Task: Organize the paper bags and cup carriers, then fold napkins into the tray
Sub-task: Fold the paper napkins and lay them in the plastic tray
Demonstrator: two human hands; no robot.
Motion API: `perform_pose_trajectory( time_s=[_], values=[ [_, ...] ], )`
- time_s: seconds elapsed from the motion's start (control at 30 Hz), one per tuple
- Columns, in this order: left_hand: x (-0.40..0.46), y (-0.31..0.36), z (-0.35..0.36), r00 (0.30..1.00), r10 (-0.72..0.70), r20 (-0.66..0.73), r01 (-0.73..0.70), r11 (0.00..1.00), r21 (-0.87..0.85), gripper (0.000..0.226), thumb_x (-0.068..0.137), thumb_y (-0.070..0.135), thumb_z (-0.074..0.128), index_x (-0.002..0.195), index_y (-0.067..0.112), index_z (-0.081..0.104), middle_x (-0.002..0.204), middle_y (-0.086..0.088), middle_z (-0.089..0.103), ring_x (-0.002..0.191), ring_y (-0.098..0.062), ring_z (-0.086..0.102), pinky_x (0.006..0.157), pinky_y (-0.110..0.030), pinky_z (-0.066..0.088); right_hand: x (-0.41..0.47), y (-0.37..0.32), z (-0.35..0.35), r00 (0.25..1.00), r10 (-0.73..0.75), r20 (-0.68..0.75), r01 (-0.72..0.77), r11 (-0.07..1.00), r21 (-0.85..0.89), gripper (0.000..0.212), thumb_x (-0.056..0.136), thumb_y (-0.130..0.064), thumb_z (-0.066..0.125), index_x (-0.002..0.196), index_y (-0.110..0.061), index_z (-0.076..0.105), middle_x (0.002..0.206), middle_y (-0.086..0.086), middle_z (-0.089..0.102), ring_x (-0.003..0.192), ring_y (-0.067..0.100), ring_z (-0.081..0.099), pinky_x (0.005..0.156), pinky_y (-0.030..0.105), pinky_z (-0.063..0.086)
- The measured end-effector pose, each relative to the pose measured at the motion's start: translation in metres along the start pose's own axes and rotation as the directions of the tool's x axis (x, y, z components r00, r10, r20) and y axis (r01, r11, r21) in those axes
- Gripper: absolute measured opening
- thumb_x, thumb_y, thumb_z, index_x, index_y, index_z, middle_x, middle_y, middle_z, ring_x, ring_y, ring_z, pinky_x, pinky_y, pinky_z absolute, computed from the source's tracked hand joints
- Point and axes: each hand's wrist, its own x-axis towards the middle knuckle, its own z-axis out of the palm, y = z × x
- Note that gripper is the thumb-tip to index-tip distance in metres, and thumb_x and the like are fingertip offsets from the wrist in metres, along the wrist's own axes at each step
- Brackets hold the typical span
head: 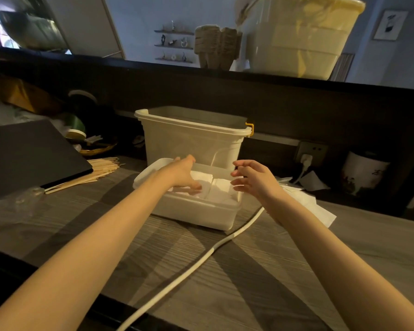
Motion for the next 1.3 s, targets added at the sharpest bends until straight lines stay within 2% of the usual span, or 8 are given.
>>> perform_pose_trajectory(
  time_s=[0.2,0.3,0.5,0.63,0.77,0.9,1.13,1.3],
  values=[
    [-0.013,0.053,0.007,0.93,0.243,-0.277,-0.338,0.861,-0.38,0.013,0.093,0.023,0.054,0.103,0.018,0.061,0.094,0.002,0.064,0.088,-0.011,0.059,0.076,-0.023,0.048,-0.014,-0.007,-0.042,0.997,-0.059,-0.043,0.055,0.995,-0.085,0.018,0.098,-0.012,0.042,0.096,-0.02,0.059,0.088,0.003,0.062,0.082,0.015,0.062,0.078,0.027,0.052],
    [-0.018,0.092,0.018,0.89,0.282,-0.359,-0.431,0.778,-0.456,0.013,0.094,0.023,0.051,0.093,0.016,0.062,0.075,0.003,0.065,0.068,-0.007,0.061,0.061,-0.017,0.047,-0.023,-0.006,-0.07,0.993,-0.081,-0.089,0.065,0.984,-0.167,0.02,0.1,-0.014,0.04,0.095,-0.021,0.059,0.086,0.002,0.062,0.08,0.013,0.061,0.075,0.024,0.05],
    [-0.015,0.145,0.06,0.89,0.307,-0.338,-0.454,0.671,-0.586,0.018,0.094,0.02,0.049,0.082,0.018,0.062,0.068,0.002,0.065,0.065,-0.012,0.063,0.066,-0.028,0.054,-0.044,0.023,-0.128,0.96,-0.099,-0.262,0.019,0.956,-0.292,0.015,0.098,-0.015,0.046,0.101,-0.014,0.06,0.085,0.001,0.061,0.081,0.015,0.059,0.071,0.023,0.048],
    [-0.008,0.148,0.095,0.899,0.233,-0.371,-0.427,0.652,-0.627,0.017,0.094,0.018,0.05,0.082,0.017,0.061,0.068,0.002,0.063,0.065,-0.011,0.061,0.063,-0.025,0.052,-0.051,0.053,-0.144,0.949,-0.152,-0.275,-0.05,0.79,-0.61,0.019,0.094,-0.019,0.053,0.111,-0.015,0.06,0.105,0.002,0.059,0.092,0.013,0.055,0.069,0.019,0.044],
    [0.007,0.148,0.13,0.922,0.201,-0.332,-0.372,0.702,-0.608,0.01,0.093,0.02,0.052,0.087,0.016,0.059,0.074,0.002,0.06,0.074,-0.016,0.062,0.07,-0.033,0.054,-0.056,0.075,-0.155,0.98,-0.07,-0.187,-0.112,0.58,-0.807,0.033,0.088,-0.033,0.062,0.12,-0.023,0.057,0.128,0.0,0.048,0.107,0.012,0.049,0.08,0.02,0.045],
    [0.017,0.145,0.151,0.951,0.201,-0.234,-0.284,0.869,-0.406,0.02,0.091,0.027,0.057,0.107,0.014,0.059,0.094,0.001,0.058,0.083,-0.011,0.054,0.066,-0.02,0.044,-0.057,0.081,-0.155,0.985,-0.018,-0.17,-0.134,0.535,-0.834,0.052,0.081,-0.051,0.065,0.125,-0.027,0.053,0.137,-0.001,0.042,0.12,0.017,0.045,0.096,0.034,0.045],
    [0.018,0.15,0.159,0.958,0.266,-0.107,-0.27,0.962,-0.032,0.051,0.084,0.038,0.064,0.127,0.014,0.049,0.128,-0.005,0.048,0.112,-0.021,0.051,0.09,-0.035,0.048,-0.057,0.084,-0.153,0.983,-0.042,-0.177,-0.134,0.491,-0.861,0.038,0.086,-0.038,0.062,0.12,-0.023,0.056,0.124,-0.002,0.051,0.107,0.014,0.051,0.085,0.027,0.045],
    [0.024,0.154,0.155,0.982,0.187,-0.019,-0.188,0.981,-0.051,0.04,0.081,0.038,0.068,0.1,0.003,0.061,0.111,-0.015,0.056,0.096,-0.026,0.057,0.07,-0.033,0.043,-0.062,0.087,-0.155,0.97,-0.14,-0.2,-0.117,0.451,-0.885,0.021,0.089,-0.029,0.06,0.108,-0.02,0.063,0.112,-0.001,0.057,0.096,0.013,0.054,0.074,0.025,0.046]
  ],
)
